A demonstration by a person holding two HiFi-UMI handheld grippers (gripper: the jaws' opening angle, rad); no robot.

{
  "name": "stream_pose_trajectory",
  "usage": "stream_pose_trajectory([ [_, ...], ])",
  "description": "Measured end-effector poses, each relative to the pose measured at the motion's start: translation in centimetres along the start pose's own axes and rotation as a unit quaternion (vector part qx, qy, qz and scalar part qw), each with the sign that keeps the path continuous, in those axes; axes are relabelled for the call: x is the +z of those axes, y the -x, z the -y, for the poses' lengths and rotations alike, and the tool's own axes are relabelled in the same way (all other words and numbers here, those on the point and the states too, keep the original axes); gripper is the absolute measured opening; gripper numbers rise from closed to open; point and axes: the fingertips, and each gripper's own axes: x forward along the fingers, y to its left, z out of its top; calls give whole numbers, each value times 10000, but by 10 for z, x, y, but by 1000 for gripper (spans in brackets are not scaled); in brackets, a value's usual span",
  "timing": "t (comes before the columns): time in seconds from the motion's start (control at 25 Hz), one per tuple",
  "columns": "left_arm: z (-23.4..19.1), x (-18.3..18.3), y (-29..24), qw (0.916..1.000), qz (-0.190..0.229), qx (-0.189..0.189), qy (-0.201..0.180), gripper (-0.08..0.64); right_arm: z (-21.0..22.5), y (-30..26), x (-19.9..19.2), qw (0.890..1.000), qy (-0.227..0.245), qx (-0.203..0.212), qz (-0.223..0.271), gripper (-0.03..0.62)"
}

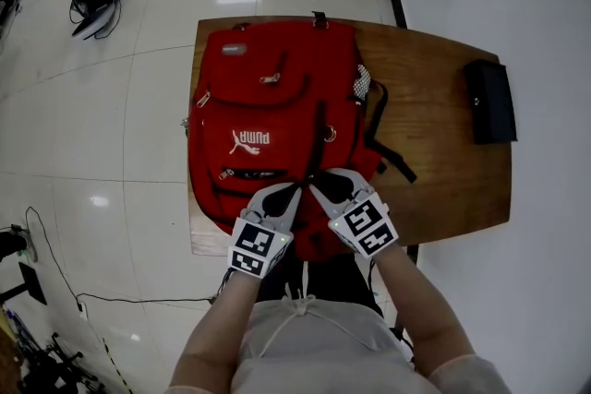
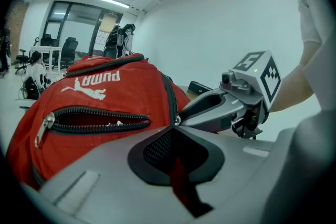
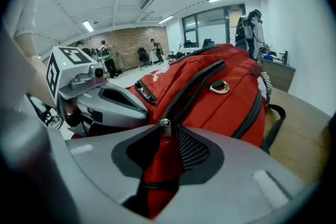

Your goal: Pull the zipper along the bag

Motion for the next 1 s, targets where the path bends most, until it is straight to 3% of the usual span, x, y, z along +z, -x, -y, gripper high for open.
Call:
stream_pose_trajectory([
  [0.16,-1,1,-3,9999,-86,55,52,5,-6,-13,-9,9964,717,59,-441,95],
  [0.56,-5,-2,-8,9992,-278,291,68,5,-9,1,-4,9961,92,838,-262,55],
  [0.68,2,-2,-8,9993,-221,296,-62,5,-8,9,-9,9964,126,738,-385,9],
  [0.84,2,-4,-14,9989,-359,316,3,5,-4,15,-11,9971,269,583,-412,8],
  [1.0,2,-8,-18,9981,-537,316,12,5,3,18,-15,9917,1072,137,-698,8],
])
